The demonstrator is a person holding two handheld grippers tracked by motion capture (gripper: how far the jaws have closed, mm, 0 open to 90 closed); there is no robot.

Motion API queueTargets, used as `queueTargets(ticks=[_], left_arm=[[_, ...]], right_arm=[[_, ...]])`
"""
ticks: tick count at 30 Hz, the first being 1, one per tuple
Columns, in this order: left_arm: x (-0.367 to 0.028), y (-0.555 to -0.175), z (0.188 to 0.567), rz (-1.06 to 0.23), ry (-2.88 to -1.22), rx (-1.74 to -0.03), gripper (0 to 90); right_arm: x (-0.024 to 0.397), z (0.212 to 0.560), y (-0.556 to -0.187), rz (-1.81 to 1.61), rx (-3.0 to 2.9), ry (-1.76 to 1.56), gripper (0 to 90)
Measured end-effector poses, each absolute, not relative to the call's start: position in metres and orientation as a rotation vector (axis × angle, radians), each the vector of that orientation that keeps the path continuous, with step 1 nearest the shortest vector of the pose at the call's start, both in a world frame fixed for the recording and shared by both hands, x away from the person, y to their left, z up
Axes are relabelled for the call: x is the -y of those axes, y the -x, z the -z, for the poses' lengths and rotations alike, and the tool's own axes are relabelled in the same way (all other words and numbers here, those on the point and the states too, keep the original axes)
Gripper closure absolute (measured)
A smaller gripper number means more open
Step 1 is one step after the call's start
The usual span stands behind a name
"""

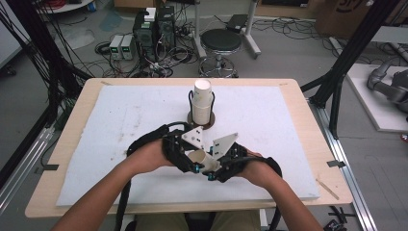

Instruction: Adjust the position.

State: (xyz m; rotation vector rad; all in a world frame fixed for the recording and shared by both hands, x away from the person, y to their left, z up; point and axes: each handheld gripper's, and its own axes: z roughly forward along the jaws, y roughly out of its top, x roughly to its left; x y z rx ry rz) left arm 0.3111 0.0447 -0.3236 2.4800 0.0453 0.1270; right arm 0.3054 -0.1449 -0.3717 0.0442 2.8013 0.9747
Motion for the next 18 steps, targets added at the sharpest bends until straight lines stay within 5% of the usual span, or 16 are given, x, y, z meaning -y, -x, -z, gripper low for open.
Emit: queueTargets(ticks=[4, 7, 18], left_arm=[[-0.047, -0.312, 0.325, -0.124, -2.432, -0.049, 34.9], [-0.053, -0.314, 0.324, -0.132, -2.370, -0.107, 18.8], [-0.097, -0.316, 0.325, -0.143, -2.140, -0.254, 18.4]], right_arm=[[0.146, 0.372, -0.305, -0.987, -2.800, -0.047, 38.9], [0.148, 0.373, -0.306, -0.980, -2.810, -0.041, 39.2], [0.173, 0.378, -0.309, -1.011, -2.798, -0.155, 39.1]])
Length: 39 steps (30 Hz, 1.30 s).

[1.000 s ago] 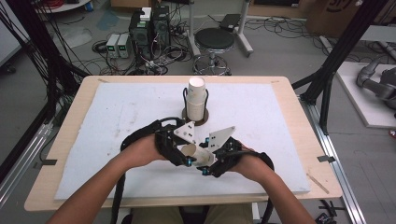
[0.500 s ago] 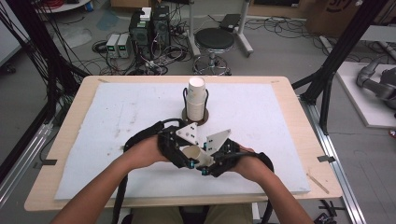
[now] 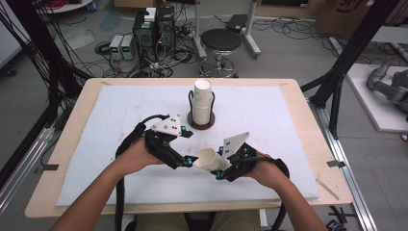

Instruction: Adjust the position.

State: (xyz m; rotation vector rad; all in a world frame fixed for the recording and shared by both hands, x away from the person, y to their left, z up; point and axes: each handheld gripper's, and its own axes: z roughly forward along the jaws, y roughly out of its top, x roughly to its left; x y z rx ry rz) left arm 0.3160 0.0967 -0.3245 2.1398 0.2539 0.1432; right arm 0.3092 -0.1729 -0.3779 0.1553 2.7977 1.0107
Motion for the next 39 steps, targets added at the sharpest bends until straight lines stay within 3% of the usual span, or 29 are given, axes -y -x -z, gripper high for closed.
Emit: queueTargets(ticks=[13, 26, 39], left_arm=[[-0.145, -0.310, 0.366, -0.232, -1.915, -0.471, 18.4], [-0.167, -0.304, 0.399, -0.222, -1.860, -0.558, 18.6], [-0.183, -0.301, 0.416, -0.297, -1.761, -0.620, 18.6]], right_arm=[[0.212, 0.389, -0.306, -1.197, -2.675, -0.352, 38.3], [0.241, 0.396, -0.301, -1.413, -2.477, -0.508, 37.4], [0.262, 0.398, -0.300, -1.515, -2.293, -0.622, 36.6]])
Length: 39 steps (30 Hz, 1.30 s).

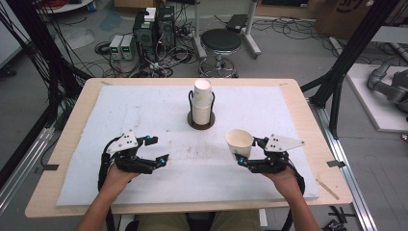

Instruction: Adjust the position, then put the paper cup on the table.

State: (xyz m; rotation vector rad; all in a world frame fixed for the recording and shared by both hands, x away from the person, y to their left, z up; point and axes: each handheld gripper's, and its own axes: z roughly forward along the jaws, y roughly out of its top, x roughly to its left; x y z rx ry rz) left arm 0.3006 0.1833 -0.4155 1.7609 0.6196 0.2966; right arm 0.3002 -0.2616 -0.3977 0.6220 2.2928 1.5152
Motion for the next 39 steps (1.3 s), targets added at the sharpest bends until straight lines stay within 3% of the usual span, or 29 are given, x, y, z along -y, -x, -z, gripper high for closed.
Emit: queueTargets(ticks=[14, 39], left_arm=[[-0.199, -0.300, 0.420, -0.395, -1.680, -0.665, 18.5], [-0.209, -0.299, 0.420, -0.415, -1.652, -0.699, 18.7]], right_arm=[[0.285, 0.396, -0.298, -1.536, -2.113, -0.741, 36.3], [0.282, 0.395, -0.299, -1.525, -2.052, -0.755, 36.2]])
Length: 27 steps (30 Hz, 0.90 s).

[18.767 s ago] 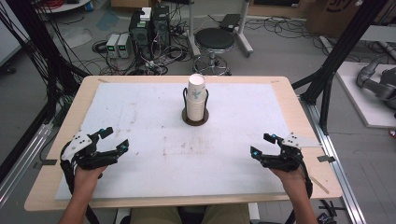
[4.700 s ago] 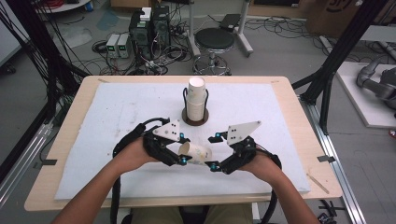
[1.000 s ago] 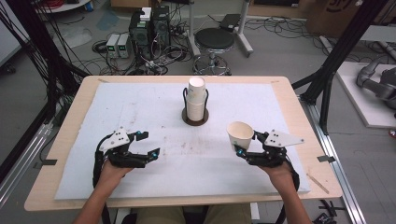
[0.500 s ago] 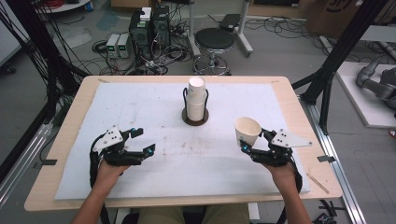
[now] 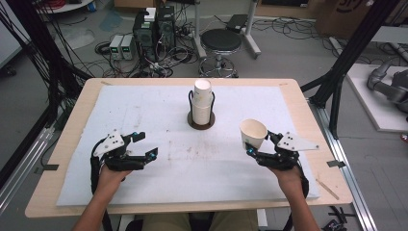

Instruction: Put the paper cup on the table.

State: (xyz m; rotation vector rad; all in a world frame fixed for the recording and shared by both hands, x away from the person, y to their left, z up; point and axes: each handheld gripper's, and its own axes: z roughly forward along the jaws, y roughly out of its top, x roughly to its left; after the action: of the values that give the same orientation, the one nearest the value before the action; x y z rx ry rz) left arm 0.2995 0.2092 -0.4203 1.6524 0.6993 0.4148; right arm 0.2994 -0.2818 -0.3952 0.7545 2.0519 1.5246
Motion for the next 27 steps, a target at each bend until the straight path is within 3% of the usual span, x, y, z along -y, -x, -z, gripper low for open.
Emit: queueTargets(ticks=[14, 27], left_arm=[[-0.214, -0.297, 0.418, -0.426, -1.638, -0.720, 18.8], [-0.209, -0.297, 0.422, -0.415, -1.670, -0.713, 18.8]], right_arm=[[0.263, 0.404, -0.317, -1.513, -2.093, -0.780, 36.4], [0.243, 0.438, -0.351, -1.404, -2.166, -0.962, 36.3]])
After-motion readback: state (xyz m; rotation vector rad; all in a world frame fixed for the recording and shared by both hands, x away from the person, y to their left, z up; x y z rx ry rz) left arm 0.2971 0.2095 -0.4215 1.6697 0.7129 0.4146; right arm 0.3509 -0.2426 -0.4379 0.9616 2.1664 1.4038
